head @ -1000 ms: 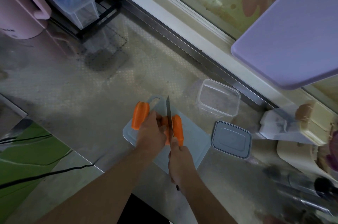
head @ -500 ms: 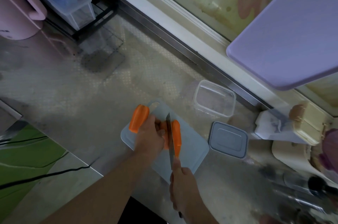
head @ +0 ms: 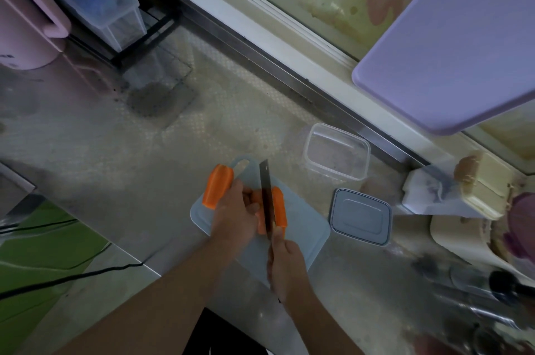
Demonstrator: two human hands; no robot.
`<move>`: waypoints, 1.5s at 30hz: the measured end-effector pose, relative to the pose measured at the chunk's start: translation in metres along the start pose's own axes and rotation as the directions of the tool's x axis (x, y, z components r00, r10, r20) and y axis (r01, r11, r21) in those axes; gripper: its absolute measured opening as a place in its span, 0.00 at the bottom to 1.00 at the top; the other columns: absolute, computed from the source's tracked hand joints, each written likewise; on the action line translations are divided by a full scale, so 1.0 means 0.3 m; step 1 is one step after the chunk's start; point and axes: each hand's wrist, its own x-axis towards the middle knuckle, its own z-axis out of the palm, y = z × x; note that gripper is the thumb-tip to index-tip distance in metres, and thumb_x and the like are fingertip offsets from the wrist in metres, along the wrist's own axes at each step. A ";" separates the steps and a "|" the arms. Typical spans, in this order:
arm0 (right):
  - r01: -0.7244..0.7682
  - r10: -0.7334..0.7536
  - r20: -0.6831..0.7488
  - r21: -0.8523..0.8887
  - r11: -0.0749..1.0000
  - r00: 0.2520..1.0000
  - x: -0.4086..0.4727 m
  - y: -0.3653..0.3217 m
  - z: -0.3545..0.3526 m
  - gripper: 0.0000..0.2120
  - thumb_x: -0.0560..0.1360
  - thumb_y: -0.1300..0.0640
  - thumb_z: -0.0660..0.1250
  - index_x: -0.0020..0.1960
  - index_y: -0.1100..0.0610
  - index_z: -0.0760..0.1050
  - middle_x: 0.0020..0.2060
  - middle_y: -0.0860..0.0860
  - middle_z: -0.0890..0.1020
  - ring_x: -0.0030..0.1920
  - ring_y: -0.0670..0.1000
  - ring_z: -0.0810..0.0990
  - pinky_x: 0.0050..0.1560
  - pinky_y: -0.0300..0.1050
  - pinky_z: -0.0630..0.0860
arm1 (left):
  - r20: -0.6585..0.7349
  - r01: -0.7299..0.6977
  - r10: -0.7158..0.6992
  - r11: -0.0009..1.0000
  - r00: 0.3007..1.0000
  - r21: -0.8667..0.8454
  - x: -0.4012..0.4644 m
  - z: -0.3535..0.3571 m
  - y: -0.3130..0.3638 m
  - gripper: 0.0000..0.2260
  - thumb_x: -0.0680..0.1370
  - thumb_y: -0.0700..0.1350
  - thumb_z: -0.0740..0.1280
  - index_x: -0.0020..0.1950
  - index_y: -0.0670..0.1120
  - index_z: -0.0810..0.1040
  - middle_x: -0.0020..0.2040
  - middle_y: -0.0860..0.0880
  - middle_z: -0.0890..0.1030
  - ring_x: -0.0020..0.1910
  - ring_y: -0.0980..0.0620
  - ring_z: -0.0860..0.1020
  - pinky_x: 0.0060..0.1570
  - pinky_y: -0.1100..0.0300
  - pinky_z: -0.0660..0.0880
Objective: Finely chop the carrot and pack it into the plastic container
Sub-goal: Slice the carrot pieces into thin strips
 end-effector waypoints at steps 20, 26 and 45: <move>-0.079 0.080 0.060 -0.013 0.997 0.995 -0.093 -0.048 -0.037 0.26 0.83 0.36 0.53 0.33 0.50 0.63 0.26 0.49 0.62 0.24 0.47 0.58 0.25 0.38 0.56 | -0.040 -0.023 0.024 0.999 0.999 0.026 -0.013 -0.014 0.019 0.08 0.78 0.34 0.66 0.48 0.47 0.74 0.41 0.49 0.79 0.40 0.55 0.76 0.38 0.68 0.70; -0.046 0.048 0.013 -0.097 0.994 0.999 -0.084 -0.023 -0.023 0.25 0.82 0.35 0.53 0.33 0.50 0.64 0.27 0.48 0.63 0.25 0.47 0.59 0.27 0.39 0.57 | -0.060 -0.047 0.049 0.998 0.997 0.037 -0.011 -0.012 0.014 0.05 0.79 0.34 0.64 0.49 0.43 0.75 0.40 0.49 0.79 0.38 0.54 0.76 0.37 0.65 0.73; -0.031 0.029 -0.017 -0.139 0.990 0.999 -0.098 0.006 -0.026 0.27 0.82 0.35 0.52 0.32 0.51 0.66 0.25 0.48 0.65 0.26 0.48 0.62 0.30 0.42 0.59 | -0.054 -0.005 0.006 1.000 0.999 0.027 -0.006 -0.010 0.013 0.08 0.79 0.35 0.66 0.49 0.48 0.75 0.43 0.50 0.79 0.41 0.55 0.76 0.43 0.65 0.74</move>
